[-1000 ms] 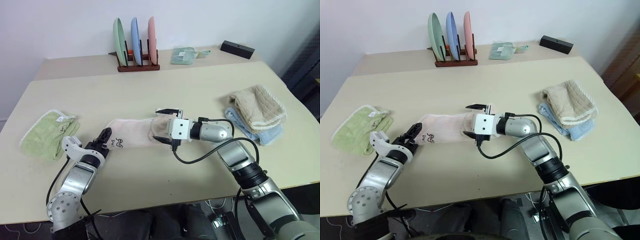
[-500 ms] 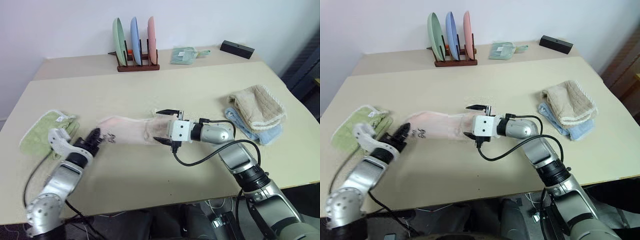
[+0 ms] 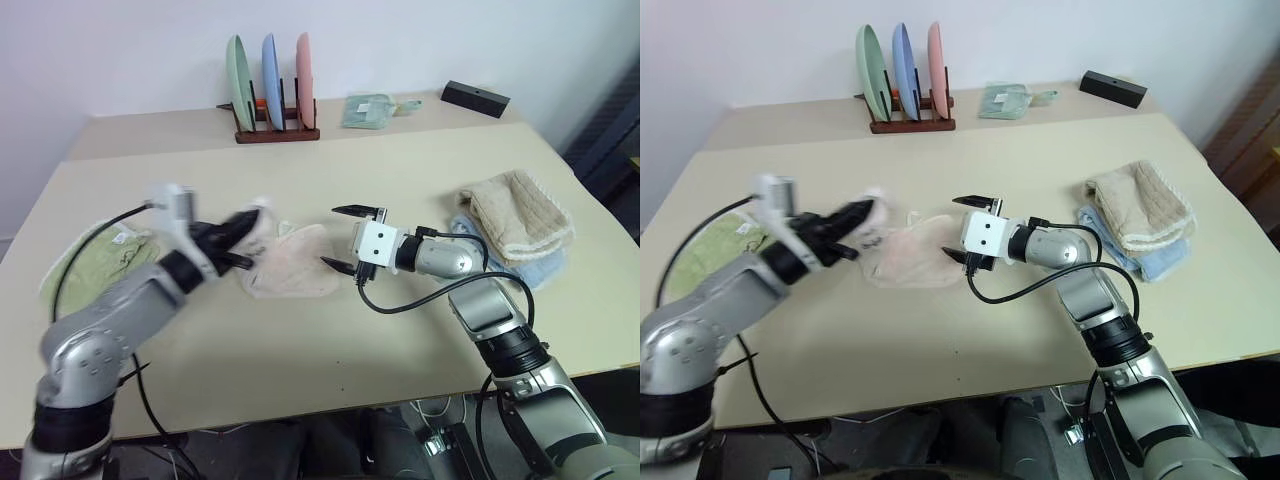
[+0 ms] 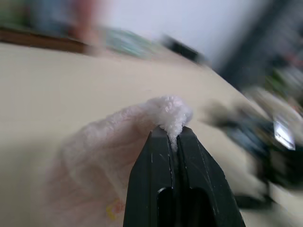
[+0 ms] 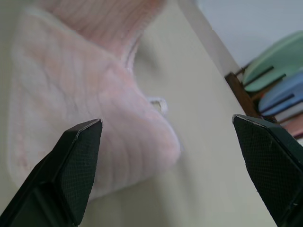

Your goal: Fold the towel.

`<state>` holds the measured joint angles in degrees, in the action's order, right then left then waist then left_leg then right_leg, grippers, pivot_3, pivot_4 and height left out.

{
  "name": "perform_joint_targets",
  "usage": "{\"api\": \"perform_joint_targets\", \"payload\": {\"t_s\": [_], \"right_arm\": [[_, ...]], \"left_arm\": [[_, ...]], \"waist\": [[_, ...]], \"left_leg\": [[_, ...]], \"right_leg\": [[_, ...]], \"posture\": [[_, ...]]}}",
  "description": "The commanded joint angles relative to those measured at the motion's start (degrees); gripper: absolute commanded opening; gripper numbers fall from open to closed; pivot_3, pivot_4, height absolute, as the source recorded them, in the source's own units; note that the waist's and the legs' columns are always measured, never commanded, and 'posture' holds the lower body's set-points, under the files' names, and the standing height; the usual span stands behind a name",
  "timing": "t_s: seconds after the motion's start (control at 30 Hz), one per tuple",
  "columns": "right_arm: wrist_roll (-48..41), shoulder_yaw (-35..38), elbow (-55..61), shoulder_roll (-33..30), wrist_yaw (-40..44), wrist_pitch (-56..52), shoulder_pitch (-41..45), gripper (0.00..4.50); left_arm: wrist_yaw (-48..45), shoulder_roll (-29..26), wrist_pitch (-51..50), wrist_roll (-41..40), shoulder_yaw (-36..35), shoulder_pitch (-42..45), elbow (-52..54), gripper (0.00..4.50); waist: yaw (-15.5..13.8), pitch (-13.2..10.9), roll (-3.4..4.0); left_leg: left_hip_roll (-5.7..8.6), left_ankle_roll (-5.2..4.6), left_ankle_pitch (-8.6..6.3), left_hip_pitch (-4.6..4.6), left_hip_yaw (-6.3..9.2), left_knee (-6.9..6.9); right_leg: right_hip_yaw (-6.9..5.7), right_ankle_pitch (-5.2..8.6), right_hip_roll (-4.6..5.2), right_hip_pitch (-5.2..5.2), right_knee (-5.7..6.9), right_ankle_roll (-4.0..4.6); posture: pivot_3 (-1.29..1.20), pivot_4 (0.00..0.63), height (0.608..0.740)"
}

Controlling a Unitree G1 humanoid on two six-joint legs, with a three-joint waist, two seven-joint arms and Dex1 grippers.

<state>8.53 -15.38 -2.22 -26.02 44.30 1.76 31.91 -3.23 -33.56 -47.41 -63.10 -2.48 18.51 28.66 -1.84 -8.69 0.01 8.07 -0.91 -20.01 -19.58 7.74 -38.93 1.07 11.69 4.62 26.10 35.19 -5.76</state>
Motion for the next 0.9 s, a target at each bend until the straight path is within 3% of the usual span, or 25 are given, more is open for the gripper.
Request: {"api": "perform_joint_targets", "payload": {"t_s": [0.03, 0.17, 0.27, 0.4, 0.6, 0.63, 0.73, 0.83, 0.9], "right_arm": [[-0.12, 1.59, 0.47, -0.60, -1.40, 0.26, 0.08, 4.50], [0.32, 1.99, 1.90, -1.33, -2.30, -0.63, -1.45, 4.50], [0.37, 2.22, 2.87, -1.79, -2.64, -1.25, -2.27, 4.50], [0.47, 2.13, 4.00, -2.50, -2.87, -1.88, -3.29, 4.50], [0.76, 2.03, 4.46, -2.70, -2.95, -2.32, -3.49, 4.50], [0.77, 2.03, 4.47, -2.69, -2.95, -2.35, -3.50, 4.50], [0.88, 2.09, 4.41, -2.71, -2.90, -2.33, -3.47, 4.50], [0.63, 2.46, 3.87, -3.07, -2.37, -2.41, -2.32, 4.50], [0.39, 2.60, 3.64, -3.13, -2.30, -2.45, -2.00, 4.50]], "left_arm": [[-2.93, 0.99, -2.82, 6.59, 7.29, 2.94, -2.50, 0.01], [-5.13, 3.09, -4.83, 13.07, 13.00, 5.33, -7.06, 0.01], [-5.62, 5.31, -4.80, 16.29, 13.29, 5.95, -10.11, 0.01], [-8.31, 8.60, -3.99, 17.35, 11.82, 6.10, -10.98, 1.31], [-9.62, 11.07, -4.76, 18.84, 9.75, 5.89, -10.69, 4.20], [-9.80, 11.25, -4.89, 19.10, 9.62, 5.87, -10.66, 4.42], [-10.16, 11.96, -5.12, 19.38, 8.72, 5.70, -10.21, 4.42], [-13.89, 8.92, -3.98, 10.90, -2.23, 0.18, -2.57, 4.42], [-15.00, 7.52, -4.14, 9.14, -4.97, -1.44, -0.56, 4.42]], "waist": [[0.97, 0.00, 0.00], [1.35, 0.00, 0.00], [1.21, 0.00, 0.00], [1.02, 0.00, 0.00], [1.13, 0.00, 0.00], [1.12, 0.00, 0.00], [1.07, 0.00, 0.00], [1.52, -0.01, -0.01], [1.56, -0.01, -0.01]], "left_leg": [[-0.01, 0.00, 0.00, 0.00, -0.02, 0.08], [-0.03, 0.01, 0.01, -0.06, 0.00, 0.11], [-0.03, 0.02, 0.01, -0.06, -0.01, 0.11], [-0.02, 0.01, 0.00, -0.11, 0.00, 0.03], [-0.01, 0.01, 0.00, -0.14, 0.01, -0.02], [-0.01, 0.01, 0.00, -0.14, 0.01, -0.02], [-0.01, 0.01, 0.00, -0.14, 0.01, -0.02], [-0.02, 0.01, 0.00, -0.18, 0.01, -0.02], [-0.04, 0.02, 0.00, -0.20, 0.01, 0.04]], "right_leg": [[0.04, 0.00, -0.01, 0.11, 0.02, 0.00], [0.04, 0.00, -0.04, 0.22, 0.04, 0.01], [0.05, 0.00, -0.04, 0.24, 0.04, 0.01], [0.04, 0.00, -0.01, 0.22, 0.03, 0.00], [0.03, 0.00, 0.00, 0.23, 0.04, 0.00], [0.03, 0.00, 0.00, 0.23, 0.04, 0.00], [0.03, 0.00, 0.00, 0.23, 0.04, 0.00], [0.04, 0.00, 0.00, 0.30, 0.04, 0.00], [0.05, 0.00, -0.03, 0.38, 0.05, 0.00]], "posture": [[0.00, 0.150, 0.740], [0.00, 0.150, 0.740], [0.00, 0.150, 0.740], [0.00, 0.150, 0.740], [0.00, 0.150, 0.740], [0.00, 0.150, 0.740], [0.00, 0.150, 0.740], [0.00, 0.150, 0.740], [0.00, 0.150, 0.740]]}}
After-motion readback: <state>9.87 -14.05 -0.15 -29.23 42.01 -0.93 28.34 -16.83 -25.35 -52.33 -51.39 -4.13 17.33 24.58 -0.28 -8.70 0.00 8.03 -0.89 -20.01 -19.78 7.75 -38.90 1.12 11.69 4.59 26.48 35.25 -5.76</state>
